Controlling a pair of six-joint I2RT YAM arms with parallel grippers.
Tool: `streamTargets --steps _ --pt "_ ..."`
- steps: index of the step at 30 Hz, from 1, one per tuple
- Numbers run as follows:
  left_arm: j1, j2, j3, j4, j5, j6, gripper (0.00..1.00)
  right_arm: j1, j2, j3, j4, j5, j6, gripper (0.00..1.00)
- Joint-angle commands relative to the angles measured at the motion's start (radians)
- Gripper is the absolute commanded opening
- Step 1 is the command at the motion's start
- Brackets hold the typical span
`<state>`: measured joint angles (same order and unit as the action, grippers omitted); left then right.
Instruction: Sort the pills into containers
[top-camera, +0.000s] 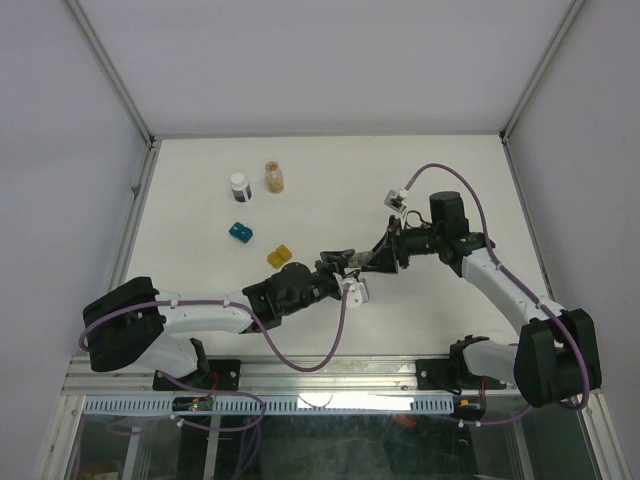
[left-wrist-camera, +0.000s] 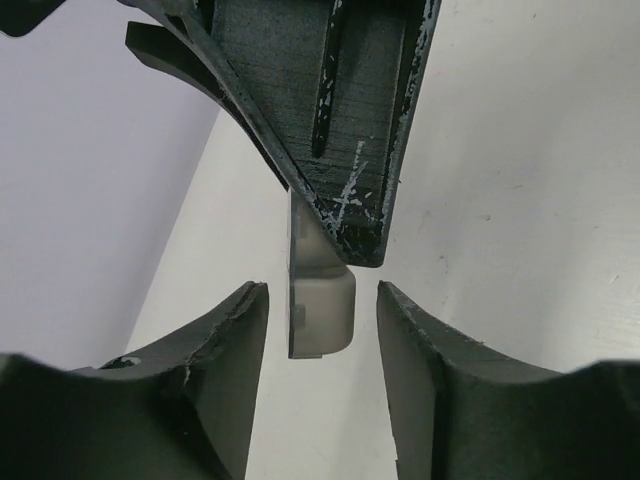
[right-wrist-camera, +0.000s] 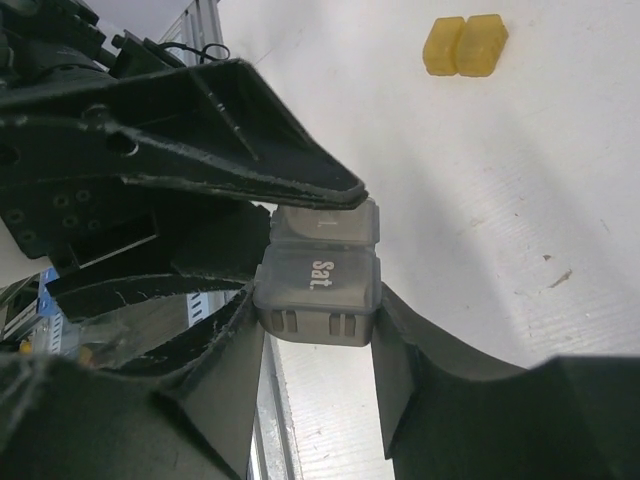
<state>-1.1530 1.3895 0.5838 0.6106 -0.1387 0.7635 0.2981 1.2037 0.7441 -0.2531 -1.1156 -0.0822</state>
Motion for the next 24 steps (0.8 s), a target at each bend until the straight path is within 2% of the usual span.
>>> streamTargets --steps 1,4,7,10,14,16,21,24 --pt "-0.009 -0.047 0.030 0.042 -0.003 -0.099 0.57 0.004 -0.013 0.035 0.022 -0.063 -0.026 0.19" --pt "-0.009 -0.089 0.011 0.059 -0.001 -0.177 0.75 -0.001 -0.015 0.035 0.021 -0.074 -0.032 0.17" --pt "-0.008 -0.144 -0.012 0.060 0.018 -0.244 0.81 -0.006 -0.021 0.034 0.017 -0.088 -0.046 0.16" --pt "-0.009 -0.215 -0.036 0.044 0.034 -0.351 0.83 -0.010 -0.025 0.035 -0.003 -0.104 -0.094 0.16" --pt "-0.007 -0.334 -0.048 -0.053 0.048 -0.598 0.87 -0.011 -0.037 0.037 -0.068 -0.117 -0.229 0.16" --pt "-0.004 -0.396 -0.082 -0.048 0.080 -0.725 0.87 -0.013 -0.046 0.042 -0.114 -0.124 -0.312 0.16" --pt "0.045 -0.473 -0.202 0.098 0.188 -1.067 0.88 -0.028 -0.092 0.019 -0.157 -0.128 -0.485 0.16" --pt "0.141 -0.458 -0.268 0.235 0.297 -1.324 0.87 -0.051 -0.115 0.005 -0.169 -0.148 -0.556 0.17"
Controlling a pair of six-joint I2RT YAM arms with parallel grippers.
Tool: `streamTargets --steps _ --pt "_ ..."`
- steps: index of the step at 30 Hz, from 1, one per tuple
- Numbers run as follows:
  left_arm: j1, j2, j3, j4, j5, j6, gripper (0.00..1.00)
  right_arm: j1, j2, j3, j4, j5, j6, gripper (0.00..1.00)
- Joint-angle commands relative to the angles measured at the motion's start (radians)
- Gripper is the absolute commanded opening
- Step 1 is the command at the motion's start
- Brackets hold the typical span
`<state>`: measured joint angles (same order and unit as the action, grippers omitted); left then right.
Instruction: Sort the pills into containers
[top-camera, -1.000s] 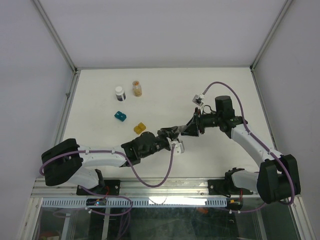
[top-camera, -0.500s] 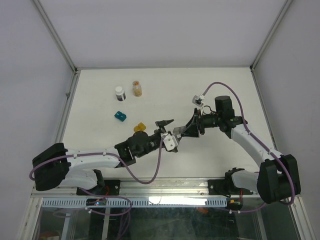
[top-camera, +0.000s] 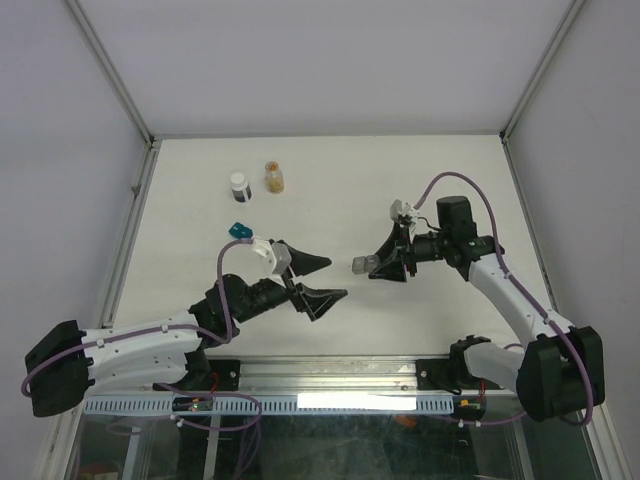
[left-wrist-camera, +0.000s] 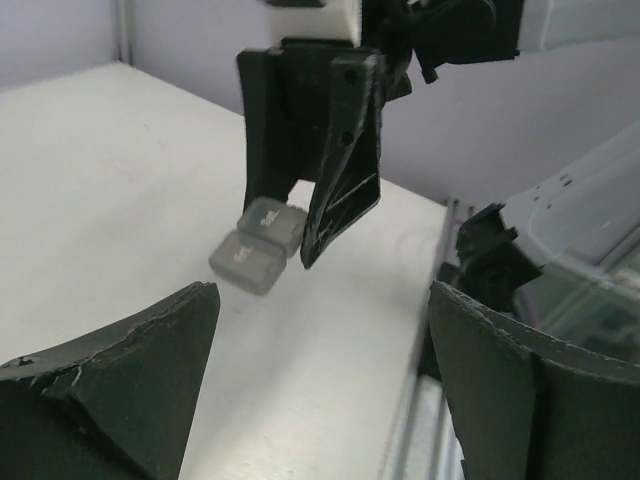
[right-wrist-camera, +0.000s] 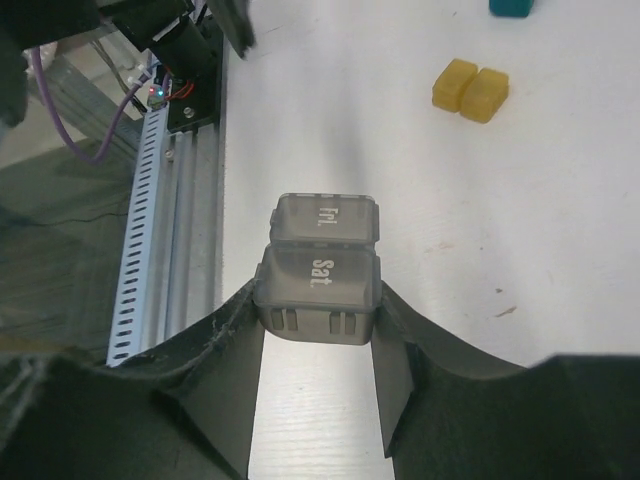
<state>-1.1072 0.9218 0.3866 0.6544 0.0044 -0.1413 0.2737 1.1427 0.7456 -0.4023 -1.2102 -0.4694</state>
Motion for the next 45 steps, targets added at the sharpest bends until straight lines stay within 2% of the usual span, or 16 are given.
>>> streamTargets --steps 1,4,8,14,18,24,32,45 --pt "0.144 0.026 -0.090 0.237 0.194 -0.524 0.86 -0.039 -0.060 0.006 -0.038 -0.070 -0.190 0.17" --pt "0.252 0.120 -0.154 0.442 0.296 -0.800 0.85 -0.074 -0.082 0.011 -0.083 -0.112 -0.275 0.18" --pt "0.293 0.316 -0.132 0.671 0.410 -0.993 0.85 -0.109 -0.124 -0.010 -0.136 -0.172 -0.415 0.21" --pt "0.294 0.645 -0.029 0.954 0.518 -1.218 0.80 -0.123 -0.141 -0.007 -0.175 -0.191 -0.474 0.26" --pt "0.280 0.738 0.003 1.023 0.501 -1.258 0.78 -0.123 -0.142 -0.009 -0.192 -0.198 -0.500 0.26" --pt "0.253 0.792 0.055 1.025 0.476 -1.272 0.77 -0.121 -0.141 -0.014 -0.230 -0.216 -0.562 0.28" --pt "0.234 0.855 0.112 1.025 0.462 -1.304 0.61 -0.113 -0.141 -0.021 -0.249 -0.209 -0.605 0.29" --pt "0.220 0.897 0.158 1.021 0.469 -1.327 0.43 -0.080 -0.141 -0.039 -0.278 -0.170 -0.685 0.31"
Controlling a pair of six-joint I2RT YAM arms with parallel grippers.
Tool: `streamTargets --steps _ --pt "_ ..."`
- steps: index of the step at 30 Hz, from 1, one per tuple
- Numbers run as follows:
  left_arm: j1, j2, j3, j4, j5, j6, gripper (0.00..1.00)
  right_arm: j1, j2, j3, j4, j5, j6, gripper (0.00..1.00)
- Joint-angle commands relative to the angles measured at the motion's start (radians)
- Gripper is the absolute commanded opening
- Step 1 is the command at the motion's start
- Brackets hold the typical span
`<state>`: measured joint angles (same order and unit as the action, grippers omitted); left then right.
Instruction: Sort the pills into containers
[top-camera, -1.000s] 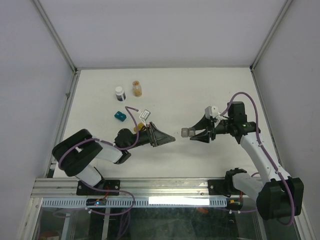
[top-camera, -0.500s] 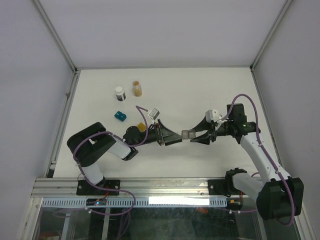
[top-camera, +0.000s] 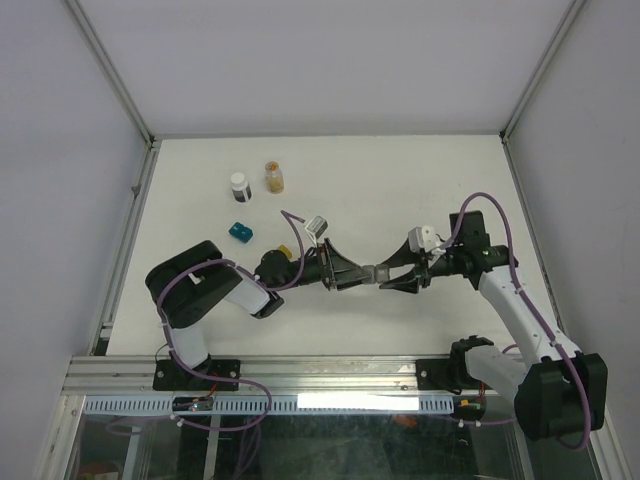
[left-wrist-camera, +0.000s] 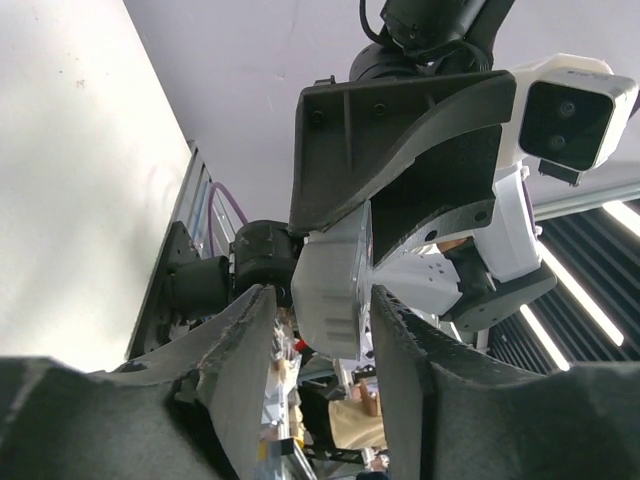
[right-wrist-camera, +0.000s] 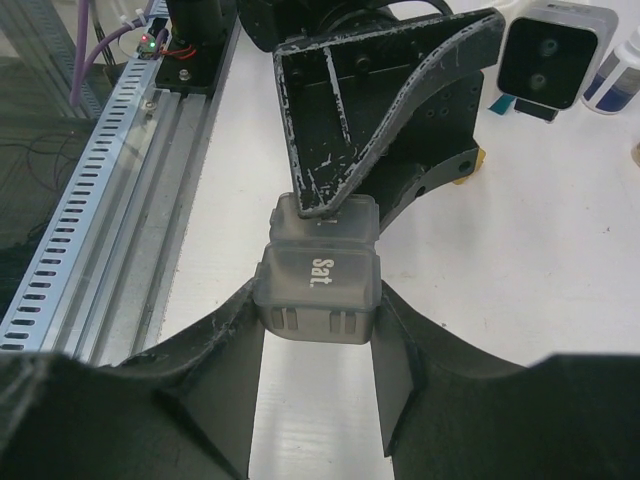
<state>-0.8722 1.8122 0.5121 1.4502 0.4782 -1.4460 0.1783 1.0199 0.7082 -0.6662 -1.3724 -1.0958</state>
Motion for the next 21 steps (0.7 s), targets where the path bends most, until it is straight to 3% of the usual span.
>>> streamTargets --steps 1,9,10,17,21 --pt "-0.015 0.008 0.034 0.224 -0.004 -0.023 0.40 0.018 -0.020 -0.004 -0.015 -0.002 -0.065 0.32" --pt "-0.016 0.027 0.041 0.238 0.019 -0.025 0.00 0.027 -0.020 -0.004 -0.035 0.007 -0.089 0.37" --pt "-0.016 0.027 0.040 0.241 0.019 -0.020 0.00 0.027 -0.020 -0.002 -0.042 0.008 -0.090 0.41" --pt "-0.015 -0.001 -0.037 0.184 -0.054 0.062 0.00 0.026 -0.043 0.070 -0.138 0.100 -0.063 0.98" --pt "-0.020 -0.051 -0.076 0.075 -0.132 0.121 0.00 0.027 -0.071 0.073 -0.123 0.162 -0.019 0.99"
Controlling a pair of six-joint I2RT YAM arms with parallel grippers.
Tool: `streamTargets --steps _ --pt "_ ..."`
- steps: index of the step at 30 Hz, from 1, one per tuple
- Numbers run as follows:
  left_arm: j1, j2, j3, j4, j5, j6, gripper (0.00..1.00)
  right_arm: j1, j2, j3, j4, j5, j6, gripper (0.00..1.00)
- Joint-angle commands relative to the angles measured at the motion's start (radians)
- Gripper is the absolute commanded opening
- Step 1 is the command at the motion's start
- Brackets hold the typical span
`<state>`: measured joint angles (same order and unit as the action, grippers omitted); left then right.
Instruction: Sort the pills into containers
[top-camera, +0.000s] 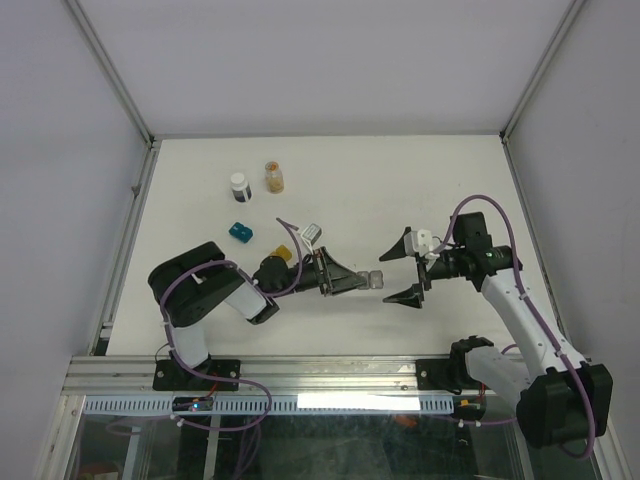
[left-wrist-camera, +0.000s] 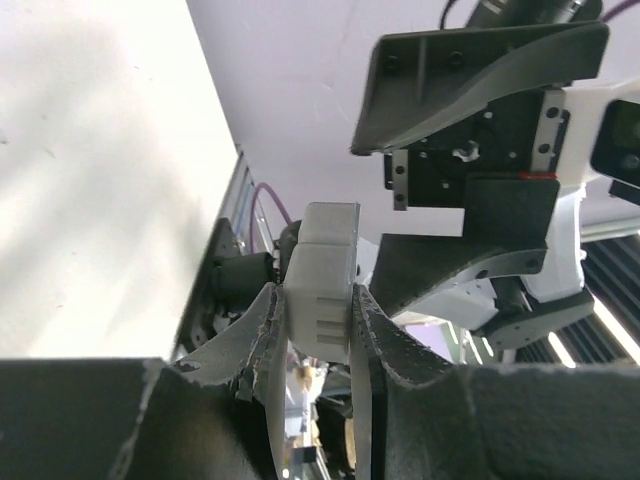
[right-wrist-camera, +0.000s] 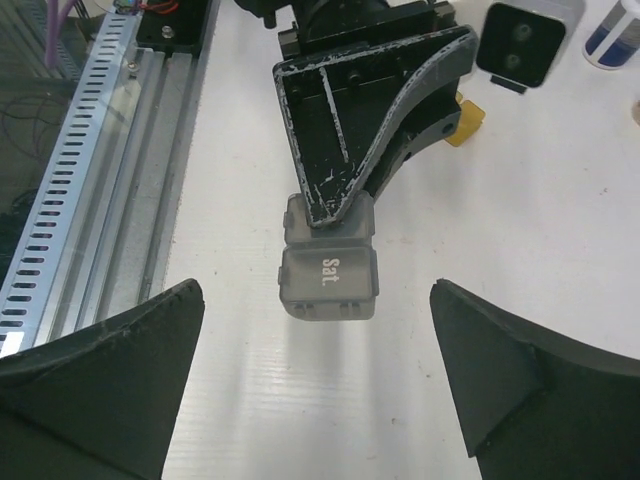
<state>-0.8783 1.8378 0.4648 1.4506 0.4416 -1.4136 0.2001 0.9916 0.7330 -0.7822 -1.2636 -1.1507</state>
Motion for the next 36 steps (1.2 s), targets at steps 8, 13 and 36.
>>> streamTargets --steps 8,13,36 --pt "-0.058 -0.216 0.020 -0.270 -0.196 0.249 0.00 0.046 -0.045 -0.011 0.087 0.145 0.001 0.91" --pt "-0.065 -0.230 0.039 -0.332 -0.207 0.272 0.00 0.059 -0.051 -0.005 0.092 0.130 -0.006 0.81" --pt "-0.070 -0.204 0.062 -0.344 -0.181 0.235 0.00 0.136 -0.081 -0.037 0.192 0.254 0.046 0.52"
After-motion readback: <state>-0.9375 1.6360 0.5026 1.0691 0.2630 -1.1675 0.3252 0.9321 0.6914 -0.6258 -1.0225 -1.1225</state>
